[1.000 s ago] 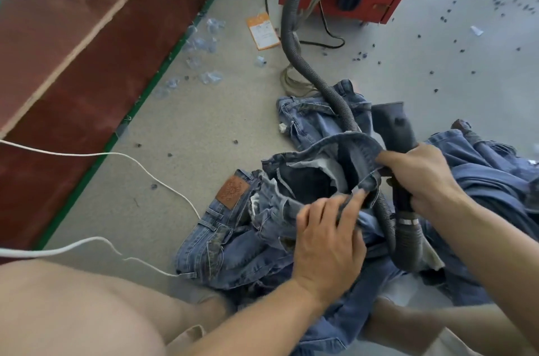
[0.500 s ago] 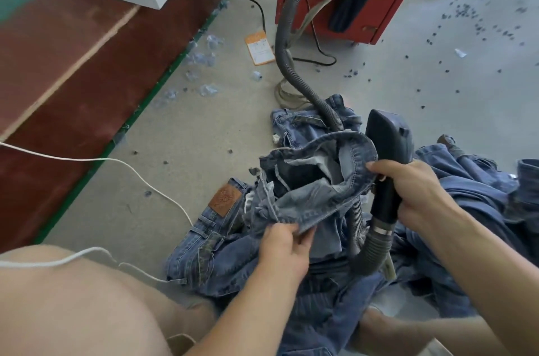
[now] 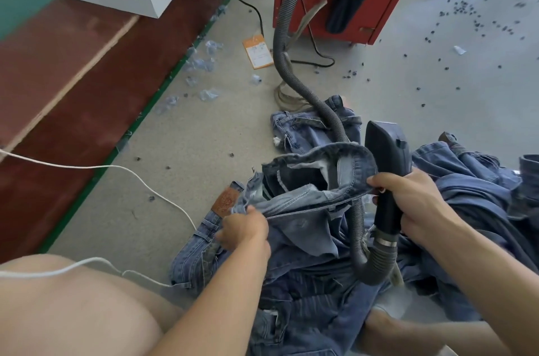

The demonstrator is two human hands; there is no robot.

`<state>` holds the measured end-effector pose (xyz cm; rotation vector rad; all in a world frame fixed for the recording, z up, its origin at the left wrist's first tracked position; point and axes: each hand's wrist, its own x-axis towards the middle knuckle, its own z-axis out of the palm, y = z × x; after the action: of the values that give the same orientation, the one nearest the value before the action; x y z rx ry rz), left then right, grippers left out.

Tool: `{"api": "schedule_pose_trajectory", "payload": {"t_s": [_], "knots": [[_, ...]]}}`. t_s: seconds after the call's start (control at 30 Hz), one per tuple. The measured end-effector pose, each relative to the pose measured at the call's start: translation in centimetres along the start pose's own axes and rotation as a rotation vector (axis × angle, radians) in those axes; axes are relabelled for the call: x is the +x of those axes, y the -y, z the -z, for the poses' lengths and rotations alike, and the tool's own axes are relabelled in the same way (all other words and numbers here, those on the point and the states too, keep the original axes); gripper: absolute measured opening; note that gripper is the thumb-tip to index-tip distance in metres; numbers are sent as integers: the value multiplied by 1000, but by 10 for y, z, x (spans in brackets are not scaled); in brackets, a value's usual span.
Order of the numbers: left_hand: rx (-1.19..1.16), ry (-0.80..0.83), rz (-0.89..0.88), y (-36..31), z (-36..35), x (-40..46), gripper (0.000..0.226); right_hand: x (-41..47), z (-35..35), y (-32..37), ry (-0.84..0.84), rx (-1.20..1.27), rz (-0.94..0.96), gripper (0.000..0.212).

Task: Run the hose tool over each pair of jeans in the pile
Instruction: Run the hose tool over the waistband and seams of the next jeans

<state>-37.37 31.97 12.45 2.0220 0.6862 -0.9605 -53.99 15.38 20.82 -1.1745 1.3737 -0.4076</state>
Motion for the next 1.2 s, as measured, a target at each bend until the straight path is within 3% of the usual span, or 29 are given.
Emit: {"api": "schedule_pose_trajectory", "payload": {"t_s": [0.2,0.27,0.33,0.4,0.43,0.5,0.53,0.57,0.63,0.67,0.7,0.77,0.83,0.93,1.03,1.13,1.2], "knots": [[-129,-18,-72,5,-1,6,40,-2,1,-3,9,-22,13,17],[-43,-5,-123,4,-1,16,38,-1,3,-2,4,-13,6,16],[191,-31,-137,1,2,22,40,0,4,-1,-7,-10,-6,15],[148,-29,-191,-3,3,20,33,1,6,0,-19,-2,-14,15],[-49,63,-206,-7,2,18,26,2,7,0,-23,7,-21,15],[-473,408,-49,-15,5,10,24,3,9,0,-37,20,-35,15],[-569,539,33,-15,6,10,28,4,11,1,-41,27,-40,15],[-467,589,38,-17,6,9,31,4,13,1,-36,36,-45,15],[152,426,-165,-18,5,7,46,5,21,2,12,32,-34,15],[509,227,-366,-16,5,5,59,5,25,3,51,16,-24,15],[685,69,-627,-16,5,2,70,4,28,5,99,1,-16,16],[618,60,-1097,-26,2,-16,75,1,31,7,215,-21,-30,16],[603,308,-1299,-42,-12,-29,75,-2,34,7,330,-42,-38,16],[667,625,-1191,-60,-26,-35,71,-5,36,6,456,-7,-33,28],[629,759,-1086,-67,-24,-25,6,-4,42,12,470,49,-44,25],[422,967,-780,-65,-16,-25,46,2,43,17,369,26,-68,31],[328,1006,-602,-62,-13,-31,53,3,39,22,297,-32,-78,30]]}}
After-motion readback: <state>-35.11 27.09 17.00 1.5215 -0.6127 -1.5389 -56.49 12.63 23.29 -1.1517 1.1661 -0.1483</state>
